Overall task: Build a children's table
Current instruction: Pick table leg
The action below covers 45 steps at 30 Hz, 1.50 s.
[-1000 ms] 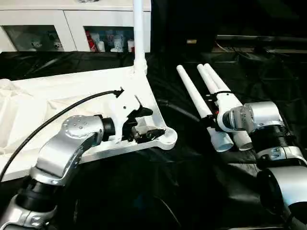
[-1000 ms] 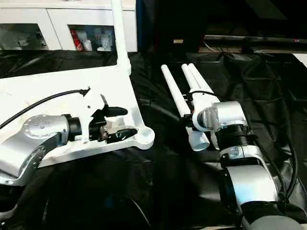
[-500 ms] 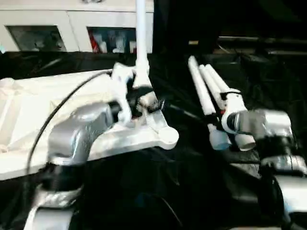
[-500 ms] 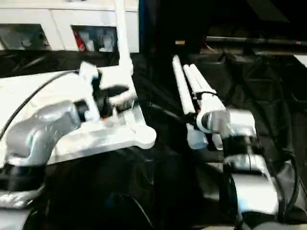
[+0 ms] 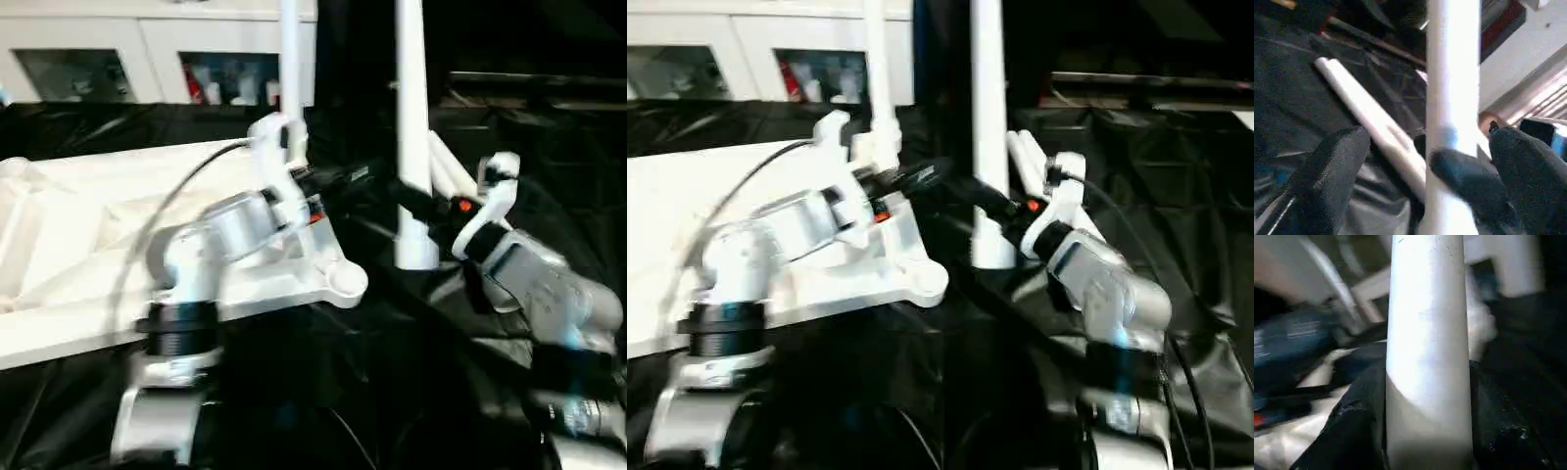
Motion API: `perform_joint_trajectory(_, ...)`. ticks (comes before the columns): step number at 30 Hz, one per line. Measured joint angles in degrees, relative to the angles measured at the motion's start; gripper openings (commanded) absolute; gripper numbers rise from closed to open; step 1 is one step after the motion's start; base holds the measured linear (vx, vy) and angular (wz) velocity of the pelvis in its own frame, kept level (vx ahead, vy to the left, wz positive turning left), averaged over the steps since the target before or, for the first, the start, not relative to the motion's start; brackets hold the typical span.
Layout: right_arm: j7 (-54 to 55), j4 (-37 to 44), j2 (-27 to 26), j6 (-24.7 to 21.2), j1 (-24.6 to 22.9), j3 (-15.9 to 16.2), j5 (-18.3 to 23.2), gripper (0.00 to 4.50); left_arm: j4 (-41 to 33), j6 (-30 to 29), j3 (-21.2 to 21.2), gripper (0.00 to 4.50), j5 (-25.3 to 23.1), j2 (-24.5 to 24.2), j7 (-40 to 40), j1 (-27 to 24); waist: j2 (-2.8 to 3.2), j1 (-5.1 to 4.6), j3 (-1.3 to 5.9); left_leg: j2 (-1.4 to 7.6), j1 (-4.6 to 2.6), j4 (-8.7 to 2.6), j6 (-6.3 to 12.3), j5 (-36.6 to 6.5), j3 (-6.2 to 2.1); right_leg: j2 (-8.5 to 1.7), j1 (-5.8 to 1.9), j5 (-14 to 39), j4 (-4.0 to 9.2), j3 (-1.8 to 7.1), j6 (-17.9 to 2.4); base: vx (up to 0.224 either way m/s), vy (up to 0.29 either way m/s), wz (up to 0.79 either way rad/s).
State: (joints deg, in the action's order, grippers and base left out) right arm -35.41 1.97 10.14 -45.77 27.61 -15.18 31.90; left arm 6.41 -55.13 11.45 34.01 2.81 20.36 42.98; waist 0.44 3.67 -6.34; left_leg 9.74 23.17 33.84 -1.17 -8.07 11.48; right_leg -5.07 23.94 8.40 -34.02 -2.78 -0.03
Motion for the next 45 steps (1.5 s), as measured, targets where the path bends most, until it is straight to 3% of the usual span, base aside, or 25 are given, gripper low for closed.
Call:
perform_joint_trajectory(8, -0.9, 3.5, 0.1, -1.0, -1.3, 5.4, -0.4, 1.86, 0.7, 0.0, 2.2, 4.50, 2.9, 3.4, -0.8, 0.9, 0.04, -0.10, -0.01, 0.02, 0.00, -0.05, -0.01, 0.0, -0.02, 0.00, 0.01, 0.2, 0.06, -0.07, 0.3, 0.000, 0.000, 0.00)
perform_joint_trajectory(13, 0.6, 3.6, 1.1, -0.3, -1.1, 10.6, -4.1, 1.86, 0.6, -0.1, 2.2, 4.05, 2.9, 3.7, -2.3, 0.8, 0.05, -0.22, -0.02, 0.02, 0.00, -0.09, -0.02, 0.0, -0.04, 0.00, 0.02, 0.2, 0.13, -0.11, 0.3, 0.000, 0.000, 0.00)
perform_joint_trajectory(19, 3.8, 3.6, 1.2, 1.5, 0.3, 14.3, -8.4, 1.86, 0.6, 0.1, 2.4, 3.55, 2.1, 4.2, -7.1, 0.6, 0.06, -0.20, -0.03, 0.02, 0.07, -0.16, -0.02, 0.0, -0.07, -0.01, 0.00, 0.2, 0.38, -0.18, 0.3, 0.000, 0.000, 0.00)
perform_joint_trajectory(39, 7.0, 3.5, 0.9, 2.7, 1.5, 17.0, -11.3, 1.86, 0.2, 3.2, 3.2, 2.03, 1.6, 4.6, -13.2, 0.5, 0.13, -0.02, 0.02, 0.12, 0.29, -0.25, 0.07, -0.1, -0.10, -0.03, -0.03, -0.1, 0.56, -0.49, -0.1, 0.000, 0.000, 0.00)
perform_joint_trajectory(45, 7.0, 3.5, 1.0, 3.0, 1.5, 17.2, -11.5, 1.86, 0.2, 3.4, 3.2, 1.92, 2.3, 4.6, -13.2, 0.4, 0.15, -0.03, 0.03, 0.12, 0.28, -0.16, 0.07, -0.1, -0.11, -0.05, -0.08, -0.1, 0.56, -0.50, -0.1, 0.000, 0.000, 0.00)
